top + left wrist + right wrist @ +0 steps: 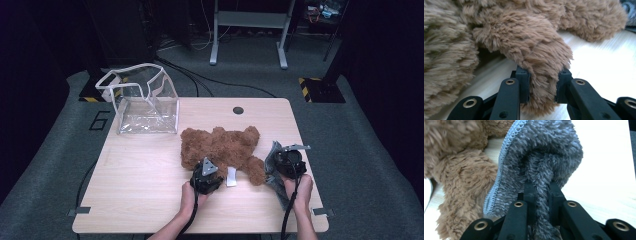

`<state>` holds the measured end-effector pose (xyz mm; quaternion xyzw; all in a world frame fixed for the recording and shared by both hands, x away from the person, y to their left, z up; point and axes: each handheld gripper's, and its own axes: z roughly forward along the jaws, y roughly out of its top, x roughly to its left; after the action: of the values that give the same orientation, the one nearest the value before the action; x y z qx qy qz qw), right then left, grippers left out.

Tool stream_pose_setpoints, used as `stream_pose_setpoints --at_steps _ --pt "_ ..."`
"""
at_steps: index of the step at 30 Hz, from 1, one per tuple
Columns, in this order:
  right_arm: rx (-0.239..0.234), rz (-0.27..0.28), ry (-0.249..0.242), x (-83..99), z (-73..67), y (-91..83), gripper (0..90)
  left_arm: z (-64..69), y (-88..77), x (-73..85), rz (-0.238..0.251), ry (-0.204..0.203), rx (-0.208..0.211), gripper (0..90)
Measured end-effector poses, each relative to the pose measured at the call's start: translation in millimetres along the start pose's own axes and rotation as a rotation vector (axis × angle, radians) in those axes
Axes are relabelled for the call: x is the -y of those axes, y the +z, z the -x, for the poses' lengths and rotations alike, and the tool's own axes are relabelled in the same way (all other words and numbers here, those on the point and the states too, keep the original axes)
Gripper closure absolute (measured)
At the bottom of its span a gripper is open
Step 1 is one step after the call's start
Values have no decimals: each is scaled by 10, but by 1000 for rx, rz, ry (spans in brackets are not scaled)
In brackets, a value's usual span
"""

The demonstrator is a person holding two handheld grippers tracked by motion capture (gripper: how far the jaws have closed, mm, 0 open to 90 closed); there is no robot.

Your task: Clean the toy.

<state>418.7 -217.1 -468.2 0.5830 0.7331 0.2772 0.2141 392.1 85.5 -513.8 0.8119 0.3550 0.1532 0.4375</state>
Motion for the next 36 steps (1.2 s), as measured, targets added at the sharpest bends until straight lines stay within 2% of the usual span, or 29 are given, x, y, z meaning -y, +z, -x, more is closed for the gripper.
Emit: stream_pose_setpoints --at_steps 8,14,15,21,28,32,34,36 --pt "2 -1 9 -1 -8 -1 805 -88 -77 -231 36 38 21 731" --pt "3 -2 14 -5 -7 -7 804 -178 -139 -429 71 68 17 735" --pt "2 -1 19 -6 -10 -7 804 -174 -148 -455 86 61 16 736" --pt "6 6 10 -26 -17 -20 804 -179 -254 -639 119 100 26 738" --pt "11 19 20 -54 7 -60 804 -87 -543 -900 198 156 43 740" --pt "17 29 20 -61 30 -83 804 -45 -679 -969 248 152 72 739" --pt "18 29 27 -56 38 -90 804 -51 -693 -959 244 149 89 738" --pt "15 26 29 -45 41 -77 803 -74 -639 -912 233 132 94 737"
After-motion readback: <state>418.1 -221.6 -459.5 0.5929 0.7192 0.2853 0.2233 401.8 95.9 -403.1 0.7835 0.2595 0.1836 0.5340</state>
